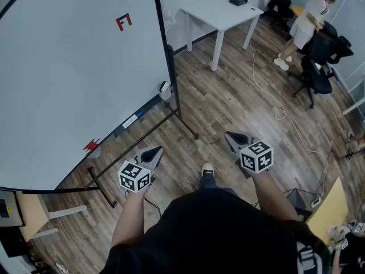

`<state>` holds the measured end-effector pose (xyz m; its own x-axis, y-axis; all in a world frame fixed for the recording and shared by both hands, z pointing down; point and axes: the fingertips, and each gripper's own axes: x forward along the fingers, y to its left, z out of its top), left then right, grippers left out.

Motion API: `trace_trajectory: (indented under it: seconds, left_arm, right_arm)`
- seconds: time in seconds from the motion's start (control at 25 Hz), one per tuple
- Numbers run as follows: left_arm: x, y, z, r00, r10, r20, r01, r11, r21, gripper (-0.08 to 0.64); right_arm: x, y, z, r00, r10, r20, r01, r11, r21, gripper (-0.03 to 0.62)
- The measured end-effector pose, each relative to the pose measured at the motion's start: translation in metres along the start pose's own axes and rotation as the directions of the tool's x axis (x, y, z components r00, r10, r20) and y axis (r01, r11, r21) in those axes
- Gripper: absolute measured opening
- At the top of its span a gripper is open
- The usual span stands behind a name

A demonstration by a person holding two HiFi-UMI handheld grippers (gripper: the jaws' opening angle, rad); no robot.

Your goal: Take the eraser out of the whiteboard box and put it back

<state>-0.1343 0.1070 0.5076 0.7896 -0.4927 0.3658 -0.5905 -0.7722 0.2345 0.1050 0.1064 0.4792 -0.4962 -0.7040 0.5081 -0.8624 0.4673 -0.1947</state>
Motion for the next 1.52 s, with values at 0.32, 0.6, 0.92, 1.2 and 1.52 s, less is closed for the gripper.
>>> trace_trajectory:
  seconds: [0.32,0.6,0.92,1.2,1.52]
  left_arm:
    - [0.037,-0.002,0.004,1.000,-0.006,-0.019,0.006,1.000,-0.010,0.012]
    - [0.062,-0.001,0.006,0.998,0.002,-0.057,-0.002,1.000,0.001,0.012]
    - [0.080,0.014,0.006,0.997,0.022,-0.080,-0.023,1.000,-0.012,0.012]
    - [0.102,0.022,0.014,0.995,0.031,-0.093,-0.033,0.999,-0.011,0.012]
    - [0.120,0.041,0.037,0.993,0.079,-0.089,-0.081,0.997,-0.013,0.012]
  right_arm:
    - [0.005,-0.034,-0.002,1.000,0.003,-0.020,-0.002,1.000,0.017,-0.005]
    - [0.020,-0.058,-0.005,0.999,0.027,-0.024,-0.027,0.999,0.039,-0.005]
    - [0.042,-0.077,0.000,0.997,0.059,-0.045,-0.057,0.998,0.034,-0.005]
    - [0.061,-0.091,0.008,0.994,0.098,-0.058,-0.096,0.995,0.028,-0.005]
    - [0.078,-0.114,0.021,0.986,0.149,-0.074,-0.149,0.989,0.010,-0.005]
